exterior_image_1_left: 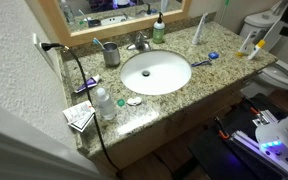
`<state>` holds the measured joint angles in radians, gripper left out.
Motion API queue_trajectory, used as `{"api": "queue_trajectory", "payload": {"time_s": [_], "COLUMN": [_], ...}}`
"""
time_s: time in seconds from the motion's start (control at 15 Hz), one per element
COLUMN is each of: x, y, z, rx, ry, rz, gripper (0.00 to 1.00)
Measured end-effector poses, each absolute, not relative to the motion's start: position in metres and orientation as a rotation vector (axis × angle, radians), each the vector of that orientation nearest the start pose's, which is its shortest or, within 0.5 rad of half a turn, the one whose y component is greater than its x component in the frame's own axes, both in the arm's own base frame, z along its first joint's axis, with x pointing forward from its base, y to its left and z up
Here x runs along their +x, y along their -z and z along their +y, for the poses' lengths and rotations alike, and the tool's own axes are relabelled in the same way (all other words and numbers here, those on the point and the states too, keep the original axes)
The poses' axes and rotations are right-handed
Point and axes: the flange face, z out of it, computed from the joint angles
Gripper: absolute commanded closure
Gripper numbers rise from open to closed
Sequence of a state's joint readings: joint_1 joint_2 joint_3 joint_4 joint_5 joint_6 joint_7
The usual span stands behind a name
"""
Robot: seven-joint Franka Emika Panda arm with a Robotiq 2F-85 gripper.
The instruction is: Move the pump bottle forward and then push down on its pump
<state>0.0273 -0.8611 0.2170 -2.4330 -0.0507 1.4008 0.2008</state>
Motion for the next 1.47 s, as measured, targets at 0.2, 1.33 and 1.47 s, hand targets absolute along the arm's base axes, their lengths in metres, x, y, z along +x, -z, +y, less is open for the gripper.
{"api": "queue_trajectory", "payload": {"time_s": [0.2, 1.33, 1.47], "x": [0.262, 0.416, 0.444], "y": [-0.560, -0.521, -0.512], "z": [0.075, 0.049, 0.053], "rx": [-3.374, -3.192, -3.177], "ry": [-0.211, -0.132, -0.133], "rz": [0.085, 0.108, 0.166], "gripper": [0.00, 0.00, 0.00]}}
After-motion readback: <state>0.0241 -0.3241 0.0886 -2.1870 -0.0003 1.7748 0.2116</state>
